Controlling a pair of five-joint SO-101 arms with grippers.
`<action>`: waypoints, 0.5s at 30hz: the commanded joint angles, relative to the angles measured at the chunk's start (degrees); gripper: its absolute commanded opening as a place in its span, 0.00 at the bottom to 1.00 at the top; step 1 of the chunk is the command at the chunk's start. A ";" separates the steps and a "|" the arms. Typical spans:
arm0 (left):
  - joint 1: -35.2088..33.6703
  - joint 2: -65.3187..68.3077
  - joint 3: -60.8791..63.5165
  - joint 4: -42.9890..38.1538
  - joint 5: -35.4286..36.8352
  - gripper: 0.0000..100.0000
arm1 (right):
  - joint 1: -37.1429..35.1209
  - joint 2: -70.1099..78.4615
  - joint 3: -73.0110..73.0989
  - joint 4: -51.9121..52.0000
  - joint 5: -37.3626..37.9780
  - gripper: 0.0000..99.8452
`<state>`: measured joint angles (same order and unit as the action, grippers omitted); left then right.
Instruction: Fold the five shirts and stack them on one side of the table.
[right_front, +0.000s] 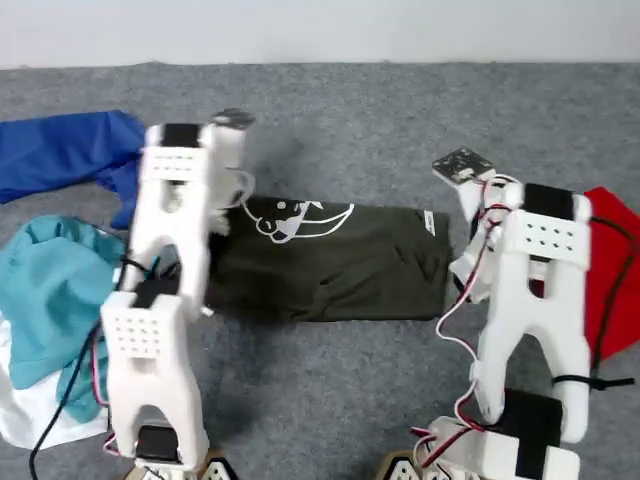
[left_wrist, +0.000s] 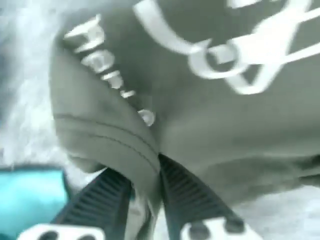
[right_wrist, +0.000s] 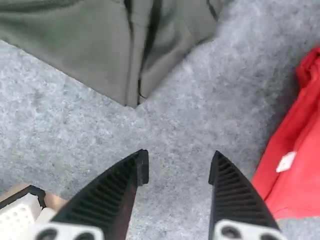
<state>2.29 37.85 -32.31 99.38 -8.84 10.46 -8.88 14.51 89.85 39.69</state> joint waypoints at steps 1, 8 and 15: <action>7.21 -9.32 -1.80 1.32 0.62 0.01 | 4.70 -1.71 -0.18 -0.22 -0.44 0.21; 17.05 -16.62 -0.57 1.23 0.53 0.01 | 12.44 -2.07 5.98 -4.18 -0.44 0.21; 26.20 -8.35 -4.97 1.05 0.62 0.01 | 12.62 -2.24 13.71 -6.46 -0.79 0.21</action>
<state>25.76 26.68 -33.10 99.47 -8.75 22.51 -8.88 26.90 84.92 39.69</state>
